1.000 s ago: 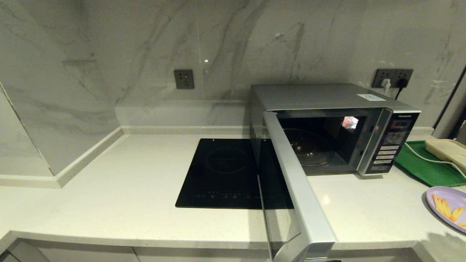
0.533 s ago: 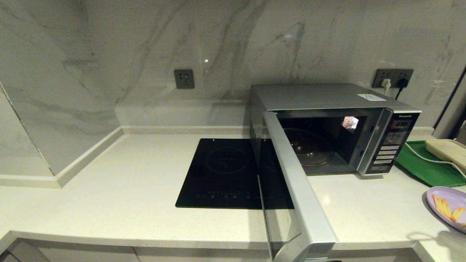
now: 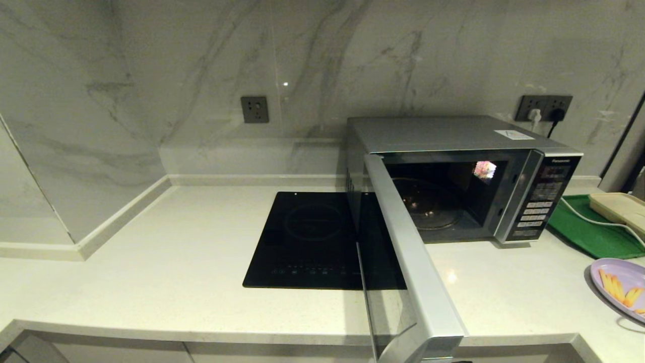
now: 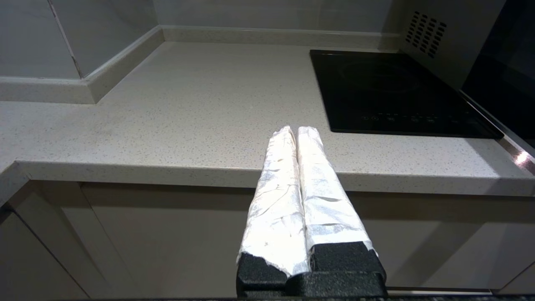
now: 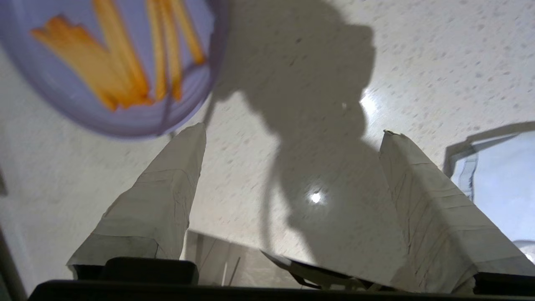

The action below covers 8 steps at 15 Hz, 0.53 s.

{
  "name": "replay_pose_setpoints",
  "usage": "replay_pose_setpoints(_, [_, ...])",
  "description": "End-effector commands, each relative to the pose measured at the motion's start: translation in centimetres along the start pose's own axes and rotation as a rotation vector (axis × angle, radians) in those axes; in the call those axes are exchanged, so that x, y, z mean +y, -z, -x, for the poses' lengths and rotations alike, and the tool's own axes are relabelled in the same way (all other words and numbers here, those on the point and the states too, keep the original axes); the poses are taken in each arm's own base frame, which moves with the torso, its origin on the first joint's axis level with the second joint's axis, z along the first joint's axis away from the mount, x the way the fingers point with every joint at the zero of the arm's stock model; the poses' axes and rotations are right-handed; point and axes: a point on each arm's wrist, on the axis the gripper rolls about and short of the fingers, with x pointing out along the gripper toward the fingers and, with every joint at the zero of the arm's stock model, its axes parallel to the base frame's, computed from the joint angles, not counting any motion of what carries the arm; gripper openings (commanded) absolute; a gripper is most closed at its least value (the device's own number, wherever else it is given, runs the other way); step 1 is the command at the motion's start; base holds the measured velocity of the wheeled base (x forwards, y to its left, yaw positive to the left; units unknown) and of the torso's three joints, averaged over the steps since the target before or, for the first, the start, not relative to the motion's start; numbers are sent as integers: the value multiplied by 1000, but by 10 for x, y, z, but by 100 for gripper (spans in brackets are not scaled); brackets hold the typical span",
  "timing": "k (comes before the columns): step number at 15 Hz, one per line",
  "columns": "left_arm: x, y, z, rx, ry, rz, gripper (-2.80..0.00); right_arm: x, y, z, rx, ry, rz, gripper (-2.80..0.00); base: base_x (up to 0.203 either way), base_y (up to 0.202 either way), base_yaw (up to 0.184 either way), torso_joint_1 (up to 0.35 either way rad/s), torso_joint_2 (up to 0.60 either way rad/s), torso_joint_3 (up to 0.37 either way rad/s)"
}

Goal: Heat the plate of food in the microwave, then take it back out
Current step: Put the plate in the microwave oven

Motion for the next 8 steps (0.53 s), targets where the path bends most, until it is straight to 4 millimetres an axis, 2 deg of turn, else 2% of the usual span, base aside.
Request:
replay_pose_setpoints(1, [0, 0, 0, -1, -1, 0, -280, -4, -12, -33, 56, 39, -15, 0, 0, 0, 0, 0, 0, 0])
replay_pose_setpoints(8, [0, 0, 0, -1, -1, 0, -280, 13, -26, -68, 68, 61, 16, 0, 0, 0, 0, 0, 0, 0])
